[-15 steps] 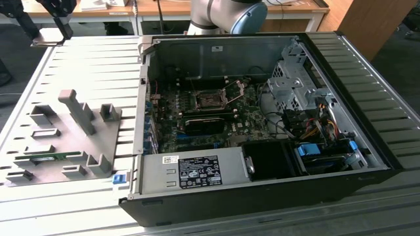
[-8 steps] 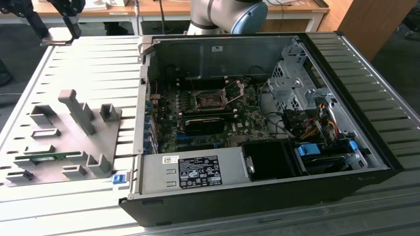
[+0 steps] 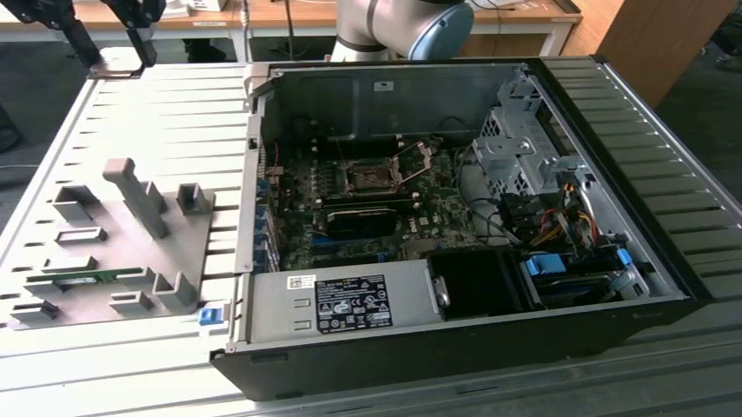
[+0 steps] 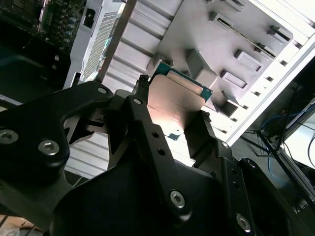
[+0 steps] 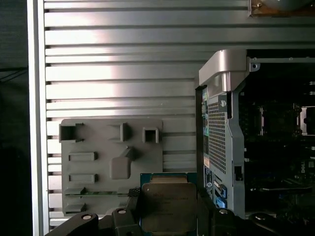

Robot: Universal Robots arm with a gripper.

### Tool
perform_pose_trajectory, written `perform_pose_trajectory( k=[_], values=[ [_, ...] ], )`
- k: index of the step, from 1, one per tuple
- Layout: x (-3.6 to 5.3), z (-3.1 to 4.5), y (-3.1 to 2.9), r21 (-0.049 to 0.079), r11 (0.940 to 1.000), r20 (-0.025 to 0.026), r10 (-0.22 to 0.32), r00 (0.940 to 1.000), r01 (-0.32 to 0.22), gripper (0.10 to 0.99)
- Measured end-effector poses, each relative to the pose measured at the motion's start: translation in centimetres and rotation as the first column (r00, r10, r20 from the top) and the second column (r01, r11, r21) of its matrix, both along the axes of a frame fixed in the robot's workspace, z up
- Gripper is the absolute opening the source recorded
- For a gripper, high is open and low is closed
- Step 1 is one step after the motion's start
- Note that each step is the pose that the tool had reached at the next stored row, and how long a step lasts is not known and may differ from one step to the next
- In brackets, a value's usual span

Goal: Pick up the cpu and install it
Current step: 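Pick up the cpu and move it towards the insertion slot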

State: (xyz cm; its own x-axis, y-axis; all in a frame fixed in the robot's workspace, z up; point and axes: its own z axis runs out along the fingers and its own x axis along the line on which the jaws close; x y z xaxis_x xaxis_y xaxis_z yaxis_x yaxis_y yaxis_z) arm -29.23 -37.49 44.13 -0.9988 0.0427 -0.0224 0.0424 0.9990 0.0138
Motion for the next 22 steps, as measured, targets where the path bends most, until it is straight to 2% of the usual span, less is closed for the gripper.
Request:
perform_pose_trajectory(
  k=[22],
  values=[
    [2.90, -0.15, 0.82, 0.000, 1.0000, 0.0001, 0.000, 1.0000, 0.000, 0.541]
  ],
)
